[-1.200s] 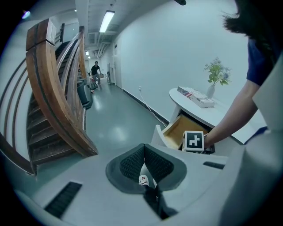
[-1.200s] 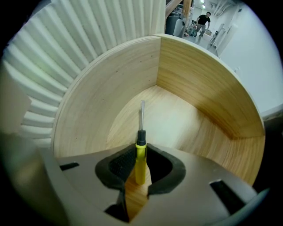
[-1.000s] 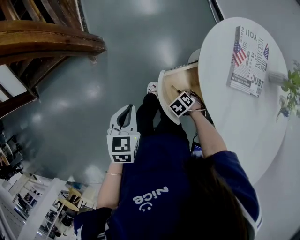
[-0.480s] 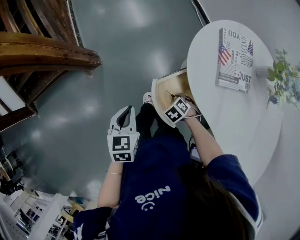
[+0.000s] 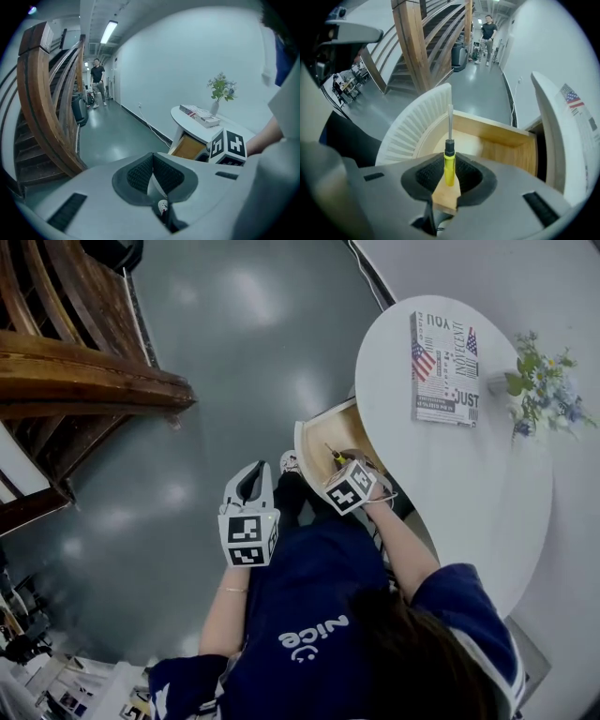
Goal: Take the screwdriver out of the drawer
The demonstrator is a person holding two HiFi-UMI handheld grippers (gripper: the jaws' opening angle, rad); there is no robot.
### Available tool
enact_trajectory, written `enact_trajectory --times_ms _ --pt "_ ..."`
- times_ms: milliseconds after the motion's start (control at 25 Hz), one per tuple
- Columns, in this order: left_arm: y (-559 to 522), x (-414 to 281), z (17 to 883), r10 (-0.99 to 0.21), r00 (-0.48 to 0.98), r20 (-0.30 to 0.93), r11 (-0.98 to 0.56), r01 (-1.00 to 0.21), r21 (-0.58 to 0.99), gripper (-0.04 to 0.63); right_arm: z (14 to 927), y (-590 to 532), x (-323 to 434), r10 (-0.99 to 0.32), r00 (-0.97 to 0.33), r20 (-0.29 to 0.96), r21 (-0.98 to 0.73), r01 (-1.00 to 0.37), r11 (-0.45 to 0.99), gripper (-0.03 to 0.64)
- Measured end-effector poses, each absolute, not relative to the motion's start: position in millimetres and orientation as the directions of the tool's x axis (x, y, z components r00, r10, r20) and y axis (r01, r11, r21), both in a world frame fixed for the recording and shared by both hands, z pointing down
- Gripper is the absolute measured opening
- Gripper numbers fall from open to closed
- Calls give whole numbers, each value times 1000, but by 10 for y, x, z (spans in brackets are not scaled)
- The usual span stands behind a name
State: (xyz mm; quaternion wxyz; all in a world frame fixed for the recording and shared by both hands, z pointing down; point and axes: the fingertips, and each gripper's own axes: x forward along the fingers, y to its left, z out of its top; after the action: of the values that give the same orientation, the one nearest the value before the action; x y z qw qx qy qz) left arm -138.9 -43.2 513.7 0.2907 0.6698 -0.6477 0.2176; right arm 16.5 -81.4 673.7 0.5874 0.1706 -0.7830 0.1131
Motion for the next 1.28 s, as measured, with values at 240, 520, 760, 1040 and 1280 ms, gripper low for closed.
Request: enact_trajectory --times_ms 240,520,760,1040,1280 --pt "-617 -1289 5097 -759 116 641 -44 -991 127 5 6399 -859 114 -182 -308 934 14 -476 879 80" --pt "-831 -1165 5017 -777 177 605 -116 -984 139 5 5974 -1044 117 -270 -360 893 19 -569 822 80" --pt "-1005 -1021 4883 -789 232 569 -176 -972 153 5 5626 -1136 207 -344 -397 851 0 -656 755 81" --pt "-1214 -771 4760 -794 304 527 -264 -952 153 5 5277 -1291 416 -442 -417 794 -15 -740 672 81" --pt "-1353 -570 4600 -790 375 485 -337 -927 167 5 4963 -1429 585 -534 -420 733 -40 -811 583 81"
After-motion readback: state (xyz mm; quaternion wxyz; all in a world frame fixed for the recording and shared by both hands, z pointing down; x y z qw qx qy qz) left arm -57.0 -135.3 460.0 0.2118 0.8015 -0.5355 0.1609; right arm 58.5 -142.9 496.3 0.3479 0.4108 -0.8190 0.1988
